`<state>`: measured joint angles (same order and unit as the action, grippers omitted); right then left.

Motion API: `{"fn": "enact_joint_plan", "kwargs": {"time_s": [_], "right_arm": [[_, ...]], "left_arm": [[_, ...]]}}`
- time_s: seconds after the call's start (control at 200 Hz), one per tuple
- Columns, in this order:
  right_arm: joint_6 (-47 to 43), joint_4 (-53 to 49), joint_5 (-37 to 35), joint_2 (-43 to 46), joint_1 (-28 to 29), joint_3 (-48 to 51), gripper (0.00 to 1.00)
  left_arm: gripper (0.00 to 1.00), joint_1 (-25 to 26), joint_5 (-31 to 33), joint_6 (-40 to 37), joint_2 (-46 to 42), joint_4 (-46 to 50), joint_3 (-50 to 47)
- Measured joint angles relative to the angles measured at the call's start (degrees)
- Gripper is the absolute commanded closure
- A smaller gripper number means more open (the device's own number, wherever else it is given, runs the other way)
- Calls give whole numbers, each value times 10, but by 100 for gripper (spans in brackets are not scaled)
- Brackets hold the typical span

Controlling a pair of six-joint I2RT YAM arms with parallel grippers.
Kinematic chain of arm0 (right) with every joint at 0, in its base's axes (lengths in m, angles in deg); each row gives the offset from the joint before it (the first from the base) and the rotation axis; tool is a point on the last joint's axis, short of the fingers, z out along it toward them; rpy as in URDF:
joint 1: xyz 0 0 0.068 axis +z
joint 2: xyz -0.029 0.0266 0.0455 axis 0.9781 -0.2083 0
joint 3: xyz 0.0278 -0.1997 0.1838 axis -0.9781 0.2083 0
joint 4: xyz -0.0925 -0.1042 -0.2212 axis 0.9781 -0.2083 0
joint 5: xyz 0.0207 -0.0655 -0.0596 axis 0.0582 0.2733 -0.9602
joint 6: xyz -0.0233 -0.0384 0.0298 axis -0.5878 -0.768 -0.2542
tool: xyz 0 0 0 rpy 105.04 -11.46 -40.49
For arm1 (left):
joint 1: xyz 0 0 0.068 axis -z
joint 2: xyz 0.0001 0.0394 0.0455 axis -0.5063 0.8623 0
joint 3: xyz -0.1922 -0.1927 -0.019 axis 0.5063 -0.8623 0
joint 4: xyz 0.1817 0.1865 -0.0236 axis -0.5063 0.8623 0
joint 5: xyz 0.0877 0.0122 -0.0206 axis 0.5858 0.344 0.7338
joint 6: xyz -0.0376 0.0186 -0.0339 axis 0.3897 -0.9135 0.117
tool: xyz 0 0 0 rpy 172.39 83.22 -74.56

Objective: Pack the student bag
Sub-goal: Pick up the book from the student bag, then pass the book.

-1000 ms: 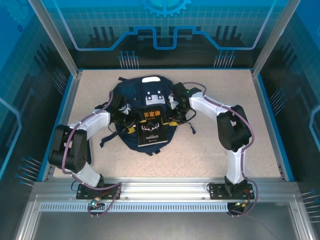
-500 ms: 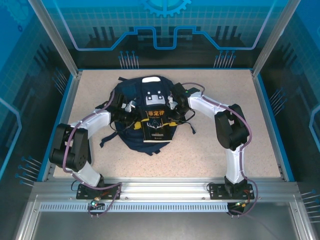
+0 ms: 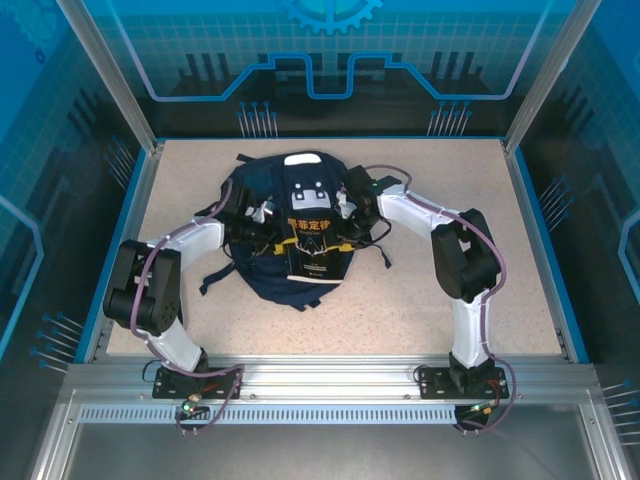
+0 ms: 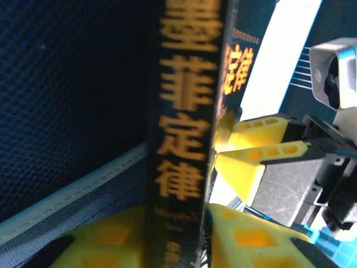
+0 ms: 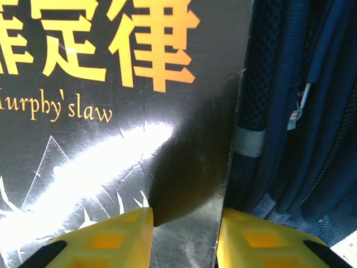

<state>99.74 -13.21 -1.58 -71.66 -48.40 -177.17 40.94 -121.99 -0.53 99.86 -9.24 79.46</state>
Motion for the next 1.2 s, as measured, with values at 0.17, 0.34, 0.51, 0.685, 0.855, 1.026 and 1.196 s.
{"fn": "enact_joint_plan", "kwargs": {"time_s": [0.17,0.34,0.51,0.685,0.855,1.026,1.196], "right_arm": [[11,13,-8,38,0,32,48],[57,68,-8,159,-21,118,30],[170,200,29,298,-72,232,14],[312,362,60,349,-75,311,4],[458,528,70,350,-56,360,0],[574,640,53,349,-28,377,0],[640,722,30,334,-7,375,1]], "left_arm": [[88,2,3,7,-6,0,5],[91,5,27,36,-68,-14,5],[91,5,64,125,-130,-110,2],[91,5,92,225,-146,-207,2],[91,5,122,298,-149,-268,-2],[91,12,151,352,-157,-311,-21],[91,25,165,383,-158,-328,-24]]}}
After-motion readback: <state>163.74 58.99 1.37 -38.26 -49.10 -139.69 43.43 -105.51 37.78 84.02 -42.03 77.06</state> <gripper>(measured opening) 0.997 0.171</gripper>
